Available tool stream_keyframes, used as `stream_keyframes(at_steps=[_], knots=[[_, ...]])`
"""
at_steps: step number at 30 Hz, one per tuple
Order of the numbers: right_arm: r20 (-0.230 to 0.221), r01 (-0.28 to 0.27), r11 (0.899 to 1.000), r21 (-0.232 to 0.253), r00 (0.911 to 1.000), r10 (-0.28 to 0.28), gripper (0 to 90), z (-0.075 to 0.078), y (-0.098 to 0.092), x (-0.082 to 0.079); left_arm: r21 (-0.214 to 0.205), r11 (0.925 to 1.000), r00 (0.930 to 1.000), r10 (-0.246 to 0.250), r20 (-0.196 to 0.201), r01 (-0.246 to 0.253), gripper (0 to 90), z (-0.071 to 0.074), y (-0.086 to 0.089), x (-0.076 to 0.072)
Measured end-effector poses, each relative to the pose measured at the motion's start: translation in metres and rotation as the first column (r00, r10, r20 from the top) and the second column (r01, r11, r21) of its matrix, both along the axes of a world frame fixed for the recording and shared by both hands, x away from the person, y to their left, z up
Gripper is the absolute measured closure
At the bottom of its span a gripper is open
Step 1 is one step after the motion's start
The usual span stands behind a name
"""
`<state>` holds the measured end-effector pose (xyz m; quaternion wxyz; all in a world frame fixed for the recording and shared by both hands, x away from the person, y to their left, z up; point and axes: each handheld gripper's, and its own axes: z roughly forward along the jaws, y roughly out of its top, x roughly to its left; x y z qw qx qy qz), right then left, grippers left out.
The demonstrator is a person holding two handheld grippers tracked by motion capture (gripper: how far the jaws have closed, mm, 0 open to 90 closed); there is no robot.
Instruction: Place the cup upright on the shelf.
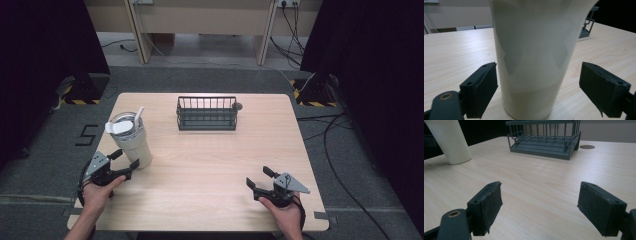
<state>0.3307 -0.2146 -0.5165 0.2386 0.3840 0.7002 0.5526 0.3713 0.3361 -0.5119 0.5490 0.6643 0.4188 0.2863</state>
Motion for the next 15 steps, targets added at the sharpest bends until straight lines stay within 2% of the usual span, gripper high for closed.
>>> stream_keyframes(at_steps=[8, 15], knots=[[-0.004, 0.001, 1.000, 0.000, 1.0000, -0.001, 19.6, 0.000, 0.000, 0.000, 0.004, 1.0000, 1.0000, -0.005, 0.001, 0.005, 14.3, 0.004, -0.004, 0.011], [-0.006, 0.001, 1.000, 0.000, 1.0000, -0.001, 19.5, 0.000, 0.000, 0.000, 0.004, 1.0000, 1.0000, -0.007, 0.006, 0.007, 10.9, 0.006, -0.008, 0.021]])
